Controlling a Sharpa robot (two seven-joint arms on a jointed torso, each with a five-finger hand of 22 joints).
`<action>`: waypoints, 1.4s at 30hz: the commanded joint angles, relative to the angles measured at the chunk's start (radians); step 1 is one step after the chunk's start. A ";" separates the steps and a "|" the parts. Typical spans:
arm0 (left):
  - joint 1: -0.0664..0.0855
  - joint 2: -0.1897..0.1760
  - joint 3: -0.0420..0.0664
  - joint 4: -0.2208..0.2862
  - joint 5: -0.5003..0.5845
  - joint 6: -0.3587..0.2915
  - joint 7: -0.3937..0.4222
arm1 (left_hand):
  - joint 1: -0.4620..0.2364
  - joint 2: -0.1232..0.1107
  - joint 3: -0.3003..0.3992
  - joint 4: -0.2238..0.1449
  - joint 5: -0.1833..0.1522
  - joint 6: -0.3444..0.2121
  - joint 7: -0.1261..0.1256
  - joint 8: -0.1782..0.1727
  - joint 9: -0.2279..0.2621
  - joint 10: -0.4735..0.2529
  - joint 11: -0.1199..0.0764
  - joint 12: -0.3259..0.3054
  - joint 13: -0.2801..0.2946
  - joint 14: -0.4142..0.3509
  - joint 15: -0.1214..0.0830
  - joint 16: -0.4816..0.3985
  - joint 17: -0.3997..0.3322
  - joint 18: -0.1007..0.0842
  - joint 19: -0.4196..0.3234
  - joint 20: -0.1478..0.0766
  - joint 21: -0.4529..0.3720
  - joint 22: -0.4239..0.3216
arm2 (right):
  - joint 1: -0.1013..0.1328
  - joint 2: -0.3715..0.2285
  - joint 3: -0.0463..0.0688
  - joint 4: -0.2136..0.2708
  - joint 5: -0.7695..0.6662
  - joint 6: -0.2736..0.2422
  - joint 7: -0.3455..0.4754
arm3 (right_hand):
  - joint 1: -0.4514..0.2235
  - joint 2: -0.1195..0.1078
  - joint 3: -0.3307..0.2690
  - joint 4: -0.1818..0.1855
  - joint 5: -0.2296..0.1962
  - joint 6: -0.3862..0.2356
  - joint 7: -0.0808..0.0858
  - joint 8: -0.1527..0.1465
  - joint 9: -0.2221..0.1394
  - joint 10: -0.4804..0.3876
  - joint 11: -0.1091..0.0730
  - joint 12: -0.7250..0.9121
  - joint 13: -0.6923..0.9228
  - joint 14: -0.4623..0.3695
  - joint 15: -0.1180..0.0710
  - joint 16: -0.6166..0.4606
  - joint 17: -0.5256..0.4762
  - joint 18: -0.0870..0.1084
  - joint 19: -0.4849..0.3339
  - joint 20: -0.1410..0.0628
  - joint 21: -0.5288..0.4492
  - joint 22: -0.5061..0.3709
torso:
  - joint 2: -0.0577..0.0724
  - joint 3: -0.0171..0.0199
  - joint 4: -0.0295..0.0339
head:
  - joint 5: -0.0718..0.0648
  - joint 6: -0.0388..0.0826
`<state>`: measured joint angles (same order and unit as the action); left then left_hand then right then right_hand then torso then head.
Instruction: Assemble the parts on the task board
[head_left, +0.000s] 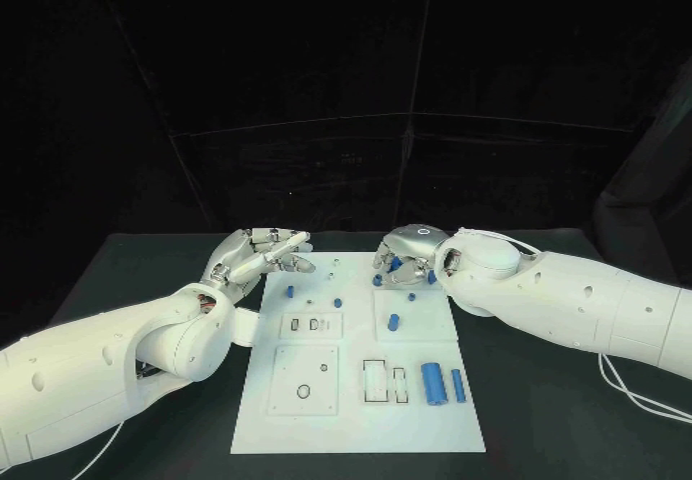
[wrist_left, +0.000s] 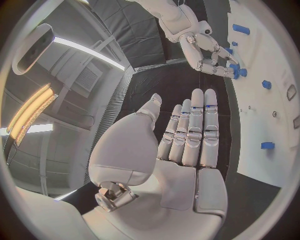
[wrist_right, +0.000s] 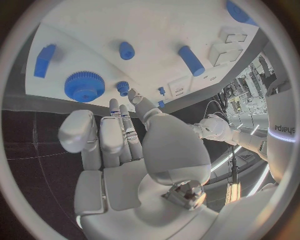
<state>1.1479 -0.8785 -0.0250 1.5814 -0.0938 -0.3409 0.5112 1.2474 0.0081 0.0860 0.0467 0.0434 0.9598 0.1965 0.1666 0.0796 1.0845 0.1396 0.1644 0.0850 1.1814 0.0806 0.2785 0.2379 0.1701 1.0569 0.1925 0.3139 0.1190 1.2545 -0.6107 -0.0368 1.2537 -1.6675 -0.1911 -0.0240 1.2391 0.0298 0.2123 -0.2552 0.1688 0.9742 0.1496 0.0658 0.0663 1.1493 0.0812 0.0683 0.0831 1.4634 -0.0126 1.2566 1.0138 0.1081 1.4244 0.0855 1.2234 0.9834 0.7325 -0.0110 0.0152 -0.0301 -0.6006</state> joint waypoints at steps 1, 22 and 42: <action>0.001 -0.001 0.000 0.004 -0.008 0.028 -0.005 | 0.008 -0.002 0.000 -0.005 0.006 -0.002 0.006 -0.007 -0.001 -0.006 0.003 -0.008 -0.002 0.004 0.003 -0.006 0.002 0.012 0.008 -0.002 -0.003 -0.001 | 0.003 0.009 0.001 -0.009 -0.009 0.022 -0.011 | 0.004 0.004 0.012 0.000 0.002 0.001 0.000 0.001 0.002 -0.008 0.003 -0.001 0.001 0.033 0.004 0.008 0.002 -0.009 0.002 0.002 0.009 0.004 | 0.001 -0.0005 0.0005 | 0.001 -0.003; 0.003 -0.018 0.000 0.018 -0.008 0.044 -0.011 | 0.009 -0.002 -0.001 -0.006 0.006 -0.003 0.007 -0.009 -0.002 -0.007 0.004 -0.011 -0.003 0.004 0.003 -0.007 0.004 0.012 0.008 -0.001 -0.004 -0.002 | 0.003 0.045 0.001 -0.049 -0.006 0.071 -0.007 | 0.005 0.006 0.082 0.008 -0.002 0.056 0.015 0.011 0.005 0.003 0.013 0.004 -0.003 0.026 0.014 0.026 -0.004 -0.009 -0.016 0.016 0.038 0.028 | 0.009 -0.0001 0.0002 | 0.004 -0.012; 0.003 -0.021 0.000 0.014 -0.008 0.048 -0.016 | 0.012 -0.001 0.000 -0.010 0.006 -0.004 0.008 -0.013 -0.003 -0.008 0.005 -0.016 -0.004 0.005 0.004 -0.007 0.009 0.013 0.010 -0.001 -0.005 -0.003 | 0.003 0.057 0.001 -0.065 -0.006 0.089 -0.005 | 0.012 0.004 0.150 0.015 -0.008 0.099 0.005 0.013 0.006 0.036 0.003 0.004 -0.011 0.023 0.009 0.038 -0.009 -0.010 -0.021 0.013 0.060 0.051 | 0.010 -0.0005 0.0009 | 0.003 -0.021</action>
<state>1.1494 -0.8998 -0.0258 1.5947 -0.0959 -0.3078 0.4942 1.2474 0.0081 0.0860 0.0412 0.0434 0.9559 0.2002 0.1591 0.0776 1.0810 0.1432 0.1510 0.0831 1.1813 0.0806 0.2741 0.2461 0.1698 1.0601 0.1894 0.3139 0.1172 1.2560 -0.5543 -0.0360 1.1908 -1.6690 -0.1218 -0.0313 1.2435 0.0333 0.3569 -0.2389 0.1643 1.0642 0.1527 0.0765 0.0717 1.1758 0.0840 0.0684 0.0732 1.4631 -0.0052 1.2884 1.0053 0.1083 1.4080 0.1018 1.2770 1.0340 0.7425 -0.0109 0.0160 -0.0255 -0.6215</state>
